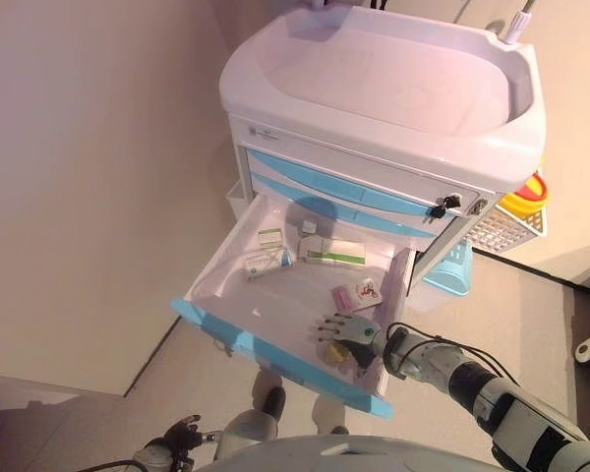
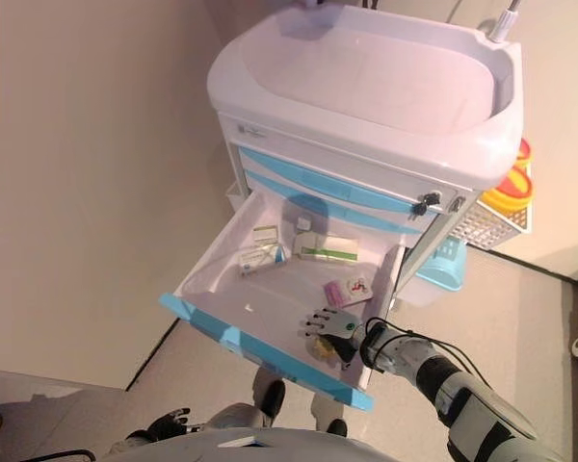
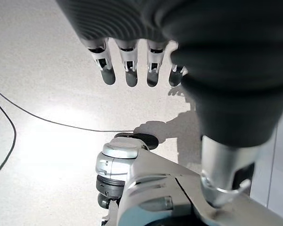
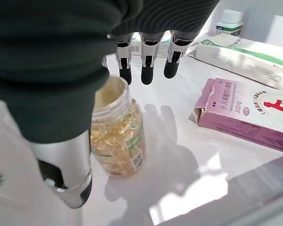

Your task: Open the drawer and pick up the medicine

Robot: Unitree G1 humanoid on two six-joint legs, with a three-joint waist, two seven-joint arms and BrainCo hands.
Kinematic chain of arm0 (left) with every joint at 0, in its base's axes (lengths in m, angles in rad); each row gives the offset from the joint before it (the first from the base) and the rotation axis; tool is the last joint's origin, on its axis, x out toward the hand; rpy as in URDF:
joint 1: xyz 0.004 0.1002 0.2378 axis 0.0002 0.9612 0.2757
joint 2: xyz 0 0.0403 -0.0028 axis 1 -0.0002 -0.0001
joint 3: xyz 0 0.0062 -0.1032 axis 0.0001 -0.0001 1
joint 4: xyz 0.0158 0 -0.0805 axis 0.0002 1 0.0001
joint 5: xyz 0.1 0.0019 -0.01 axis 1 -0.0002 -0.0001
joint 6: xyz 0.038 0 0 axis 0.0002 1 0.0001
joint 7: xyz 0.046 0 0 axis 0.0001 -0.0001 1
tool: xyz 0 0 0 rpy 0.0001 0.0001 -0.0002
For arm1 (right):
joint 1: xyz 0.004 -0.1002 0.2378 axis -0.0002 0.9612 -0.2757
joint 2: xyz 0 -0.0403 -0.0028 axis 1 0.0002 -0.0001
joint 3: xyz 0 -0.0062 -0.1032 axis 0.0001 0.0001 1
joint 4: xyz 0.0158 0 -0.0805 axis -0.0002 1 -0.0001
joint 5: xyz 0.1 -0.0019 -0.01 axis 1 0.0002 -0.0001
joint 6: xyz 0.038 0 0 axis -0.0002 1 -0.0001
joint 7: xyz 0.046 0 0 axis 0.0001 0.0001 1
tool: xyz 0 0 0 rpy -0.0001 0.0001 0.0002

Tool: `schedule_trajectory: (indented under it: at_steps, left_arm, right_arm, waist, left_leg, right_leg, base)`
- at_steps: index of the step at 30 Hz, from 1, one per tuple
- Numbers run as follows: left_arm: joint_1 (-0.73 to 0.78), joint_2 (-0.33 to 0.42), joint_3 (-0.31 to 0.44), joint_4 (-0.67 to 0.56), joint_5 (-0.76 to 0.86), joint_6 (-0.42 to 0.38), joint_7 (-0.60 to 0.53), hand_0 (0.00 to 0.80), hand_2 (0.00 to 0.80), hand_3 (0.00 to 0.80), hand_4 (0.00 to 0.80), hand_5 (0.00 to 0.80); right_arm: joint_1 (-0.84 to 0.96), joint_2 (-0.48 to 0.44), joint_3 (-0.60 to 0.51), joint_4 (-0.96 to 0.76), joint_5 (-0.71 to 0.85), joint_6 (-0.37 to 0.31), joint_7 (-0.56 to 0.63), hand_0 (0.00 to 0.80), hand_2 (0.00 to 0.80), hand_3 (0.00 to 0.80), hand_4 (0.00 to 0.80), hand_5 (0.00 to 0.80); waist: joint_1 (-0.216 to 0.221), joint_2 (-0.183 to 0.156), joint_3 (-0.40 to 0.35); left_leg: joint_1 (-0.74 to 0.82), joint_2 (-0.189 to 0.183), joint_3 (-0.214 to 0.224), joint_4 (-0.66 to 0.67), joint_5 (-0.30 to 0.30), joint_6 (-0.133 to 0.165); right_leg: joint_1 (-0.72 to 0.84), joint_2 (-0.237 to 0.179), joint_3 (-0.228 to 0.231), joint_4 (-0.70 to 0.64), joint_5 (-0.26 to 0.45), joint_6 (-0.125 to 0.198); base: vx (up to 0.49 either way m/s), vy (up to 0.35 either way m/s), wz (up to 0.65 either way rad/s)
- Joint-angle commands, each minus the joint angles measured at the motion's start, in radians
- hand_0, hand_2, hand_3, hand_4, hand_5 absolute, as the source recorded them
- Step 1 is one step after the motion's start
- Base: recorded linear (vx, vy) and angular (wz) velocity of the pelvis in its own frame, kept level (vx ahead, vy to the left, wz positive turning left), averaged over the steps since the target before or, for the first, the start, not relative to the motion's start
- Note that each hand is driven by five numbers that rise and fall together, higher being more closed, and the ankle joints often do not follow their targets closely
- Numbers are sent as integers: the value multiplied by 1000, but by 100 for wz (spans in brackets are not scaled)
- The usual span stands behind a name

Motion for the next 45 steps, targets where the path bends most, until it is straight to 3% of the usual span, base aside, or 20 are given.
schedule_trajectory:
  at_steps: [1,13,45]
  left_arm:
    - [-45,-5,-26,37,19,-16,4,0,0,0,0,0]
    - [-50,-10,-26,47,12,-24,13,0,0,0,0,0]
    - [-44,-4,-44,23,15,-11,5,0,0,0,0,0]
  right_arm:
    - [-41,10,-7,-39,34,35,-36,0,0,0,0,0]
    - [-37,5,-18,-44,38,51,-28,0,0,0,0,0]
    - [-36,26,-13,8,47,-20,-52,0,0,0,0,0]
  waist:
    - [1,-20,30]
    - [-6,-18,39]
    - [12,-14,45]
  left_leg:
    - [25,-31,24,1,-112,1]
    - [26,-30,28,1,-115,2]
    - [30,-36,12,1,-113,5]
  right_leg:
    - [-29,-36,24,35,7,47]
    - [-34,-37,27,42,4,45]
    - [-25,-41,16,38,6,48]
  base:
    - [0,0,0]
    - [0,0,0]
    - [0,0,0]
